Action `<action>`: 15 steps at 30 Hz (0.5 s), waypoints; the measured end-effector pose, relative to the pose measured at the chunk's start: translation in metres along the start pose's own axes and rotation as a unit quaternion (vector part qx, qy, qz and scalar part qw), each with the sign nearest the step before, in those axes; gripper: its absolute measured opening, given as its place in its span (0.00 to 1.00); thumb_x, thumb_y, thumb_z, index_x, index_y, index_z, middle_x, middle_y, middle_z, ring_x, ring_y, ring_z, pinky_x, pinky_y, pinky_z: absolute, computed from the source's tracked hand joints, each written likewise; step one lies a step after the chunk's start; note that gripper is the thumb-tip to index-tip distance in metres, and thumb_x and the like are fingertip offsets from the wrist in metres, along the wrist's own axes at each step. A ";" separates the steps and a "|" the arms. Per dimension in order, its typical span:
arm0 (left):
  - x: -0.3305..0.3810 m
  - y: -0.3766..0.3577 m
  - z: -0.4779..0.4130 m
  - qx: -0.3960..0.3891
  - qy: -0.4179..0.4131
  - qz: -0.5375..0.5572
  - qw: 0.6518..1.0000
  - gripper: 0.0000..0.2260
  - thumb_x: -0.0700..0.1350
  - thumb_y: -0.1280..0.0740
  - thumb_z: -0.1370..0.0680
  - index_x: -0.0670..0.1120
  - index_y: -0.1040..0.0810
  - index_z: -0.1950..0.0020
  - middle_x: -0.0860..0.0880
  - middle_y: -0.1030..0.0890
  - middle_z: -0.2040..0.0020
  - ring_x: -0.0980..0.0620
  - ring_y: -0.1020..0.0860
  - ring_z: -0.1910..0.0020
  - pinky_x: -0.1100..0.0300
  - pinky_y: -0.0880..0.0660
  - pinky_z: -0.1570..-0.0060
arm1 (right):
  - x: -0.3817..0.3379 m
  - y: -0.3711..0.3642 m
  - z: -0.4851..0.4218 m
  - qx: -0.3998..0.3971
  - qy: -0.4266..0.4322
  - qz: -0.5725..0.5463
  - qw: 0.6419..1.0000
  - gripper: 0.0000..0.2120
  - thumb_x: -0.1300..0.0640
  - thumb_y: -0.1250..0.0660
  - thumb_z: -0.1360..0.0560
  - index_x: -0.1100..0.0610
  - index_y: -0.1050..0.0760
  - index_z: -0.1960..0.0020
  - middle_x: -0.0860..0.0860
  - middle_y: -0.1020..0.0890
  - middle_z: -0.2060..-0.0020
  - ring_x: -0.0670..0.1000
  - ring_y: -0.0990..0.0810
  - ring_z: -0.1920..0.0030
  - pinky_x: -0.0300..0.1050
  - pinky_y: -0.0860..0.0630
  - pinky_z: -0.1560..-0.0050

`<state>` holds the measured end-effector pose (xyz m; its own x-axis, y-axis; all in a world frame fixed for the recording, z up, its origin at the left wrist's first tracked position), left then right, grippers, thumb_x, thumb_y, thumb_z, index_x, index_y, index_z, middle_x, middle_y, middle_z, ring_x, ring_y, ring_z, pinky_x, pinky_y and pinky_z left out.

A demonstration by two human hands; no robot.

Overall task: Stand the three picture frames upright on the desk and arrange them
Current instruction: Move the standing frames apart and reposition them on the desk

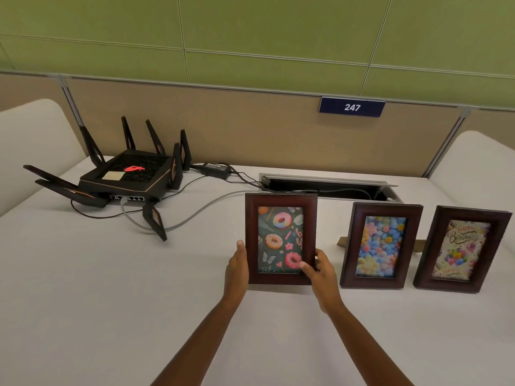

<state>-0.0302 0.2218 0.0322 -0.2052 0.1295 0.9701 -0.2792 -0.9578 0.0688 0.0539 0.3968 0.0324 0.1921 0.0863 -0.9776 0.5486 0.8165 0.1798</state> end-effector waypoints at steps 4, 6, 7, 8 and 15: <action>0.019 0.031 -0.003 -0.039 0.012 0.064 0.997 0.29 0.55 0.60 0.20 0.40 0.27 0.39 0.44 0.22 0.45 0.48 0.22 0.52 0.55 0.27 0.47 | -0.017 -0.030 0.000 -0.046 0.019 -0.037 0.998 0.13 0.63 0.39 0.25 0.58 0.33 0.41 0.59 0.24 0.44 0.56 0.24 0.44 0.40 0.19 0.54; 0.024 0.048 -0.007 -0.068 0.039 0.083 0.993 0.30 0.59 0.61 0.21 0.44 0.26 0.40 0.44 0.22 0.44 0.47 0.22 0.51 0.53 0.28 0.44 | -0.027 -0.050 0.004 -0.073 0.026 -0.060 0.995 0.11 0.64 0.38 0.25 0.56 0.32 0.44 0.57 0.23 0.47 0.55 0.22 0.48 0.35 0.19 0.59; 0.027 0.057 -0.009 -0.077 0.047 0.094 0.991 0.31 0.60 0.61 0.22 0.45 0.26 0.41 0.44 0.22 0.44 0.46 0.22 0.49 0.51 0.28 0.43 | -0.032 -0.061 0.005 -0.085 0.028 -0.068 0.994 0.10 0.65 0.38 0.25 0.56 0.32 0.45 0.57 0.22 0.49 0.54 0.22 0.50 0.34 0.19 0.60; 0.029 0.067 -0.011 -0.083 0.047 0.111 0.989 0.31 0.61 0.61 0.22 0.46 0.25 0.41 0.44 0.22 0.44 0.46 0.22 0.49 0.50 0.27 0.43 | -0.037 -0.073 0.007 -0.098 0.032 -0.071 0.992 0.10 0.65 0.38 0.25 0.56 0.31 0.45 0.56 0.22 0.50 0.53 0.21 0.51 0.34 0.19 0.60; 0.036 0.156 -0.039 -0.050 0.011 0.210 0.976 0.28 0.63 0.58 0.23 0.51 0.23 0.48 0.52 0.15 0.58 0.53 0.16 0.61 0.58 0.18 0.62 | -0.067 -0.167 0.016 -0.182 0.064 -0.076 0.978 0.11 0.65 0.38 0.26 0.54 0.31 0.46 0.55 0.22 0.51 0.54 0.21 0.51 0.36 0.20 0.57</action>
<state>-0.1180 0.0867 0.0691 -0.3406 -0.2637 0.9025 -0.2554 -0.8978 -0.3587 -0.0380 0.2456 0.0699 0.0143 0.0000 -0.9999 0.2328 0.9725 0.0034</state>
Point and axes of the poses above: each hand's wrist, its own z-axis away from the middle knuckle, its own y-axis out of the back of the hand, x = y × z, the point moved 9 cm from there along -z, towards the middle knuckle
